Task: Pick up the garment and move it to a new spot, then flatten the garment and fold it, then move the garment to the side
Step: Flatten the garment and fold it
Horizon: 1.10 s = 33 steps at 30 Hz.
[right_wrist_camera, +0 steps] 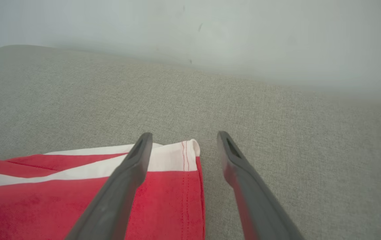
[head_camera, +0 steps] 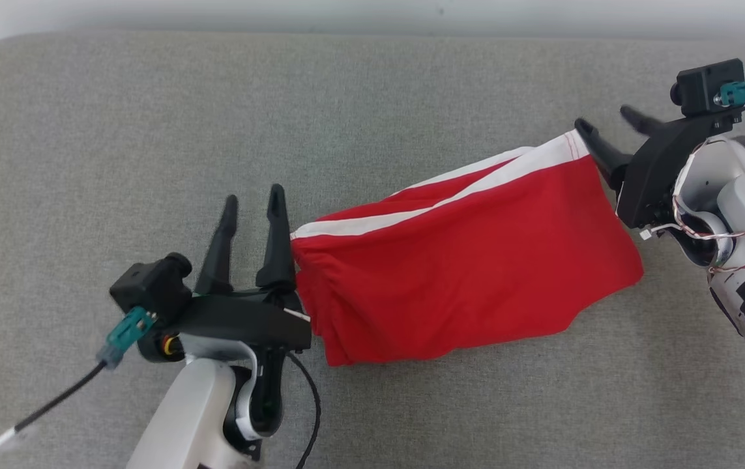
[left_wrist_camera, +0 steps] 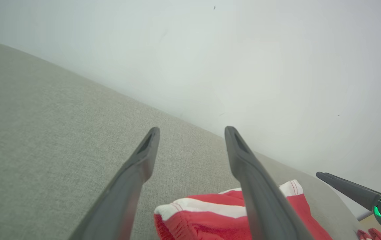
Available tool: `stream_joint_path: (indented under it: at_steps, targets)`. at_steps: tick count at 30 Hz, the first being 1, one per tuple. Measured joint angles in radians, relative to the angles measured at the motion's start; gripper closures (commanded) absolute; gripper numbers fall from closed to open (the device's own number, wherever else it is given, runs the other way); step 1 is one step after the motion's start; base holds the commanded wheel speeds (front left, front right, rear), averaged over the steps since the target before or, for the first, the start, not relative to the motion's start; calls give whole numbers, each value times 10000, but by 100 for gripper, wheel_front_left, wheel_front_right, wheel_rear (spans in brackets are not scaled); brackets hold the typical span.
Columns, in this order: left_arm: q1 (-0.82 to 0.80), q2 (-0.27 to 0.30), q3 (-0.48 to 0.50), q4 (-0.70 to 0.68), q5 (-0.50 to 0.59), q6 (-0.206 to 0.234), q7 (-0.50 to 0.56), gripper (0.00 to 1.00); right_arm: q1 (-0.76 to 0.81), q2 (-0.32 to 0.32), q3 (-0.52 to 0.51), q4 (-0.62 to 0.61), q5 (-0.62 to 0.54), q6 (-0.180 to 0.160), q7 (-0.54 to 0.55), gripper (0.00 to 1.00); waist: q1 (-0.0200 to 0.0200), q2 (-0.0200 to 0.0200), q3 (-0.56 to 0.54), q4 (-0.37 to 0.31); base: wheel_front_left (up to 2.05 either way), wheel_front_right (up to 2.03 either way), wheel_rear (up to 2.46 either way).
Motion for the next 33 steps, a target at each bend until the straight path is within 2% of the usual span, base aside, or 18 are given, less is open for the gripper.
stream_joint_path:
  at_steps: [4, 5, 6, 7, 11, 16, 24, 33]
  targets:
    - [668, 10, 401, -869, 2213, 138, 0, 0, 60, -171, 54, 19, 1080, 0, 1827, 0, 0, 0, -268, -65, 0, 0, 0]
    - [668, 10, 401, -869, 2213, 138, 0, 0, 60, -171, 54, 19, 1080, 0, 1827, 0, 0, 0, -268, -65, 0, 0, 0]
    - [1047, 21, 420, -1275, 3346, 127, 0, 0, 198, -372, 79, 29, 1298, 0, 2437, 0, -1, -1, -401, -87, 0, 0, 0]
    - [1047, 21, 420, -1275, 3346, 127, 0, 0, 198, -372, 79, 29, 1298, 0, 2437, 0, -1, -1, -401, -87, 0, 0, 0]
    - [1838, 144, 360, -1992, 4978, 63, 0, 0, 576, -617, 59, 174, 1386, 0, 3009, 0, -3, -2, -584, -60, 0, 0, 0]
    - [2827, 345, 265, -2044, 6090, 320, 0, 0, 868, -443, -215, 723, 1183, 0, 2884, 0, -3, -1, -588, 160, 0, 0, 0]
    - [3759, 422, 593, -1707, 6328, 673, 0, 0, 1129, 232, -539, 1549, 708, 0, 2721, 0, -1, -1, -454, 507, 0, 0, 0]
    - [4059, 441, 1039, -1325, 6253, 838, 0, 0, 1190, 522, -462, 1480, 288, -29, 2836, 0, -1, -2, -397, 655, 0, 0, 0]
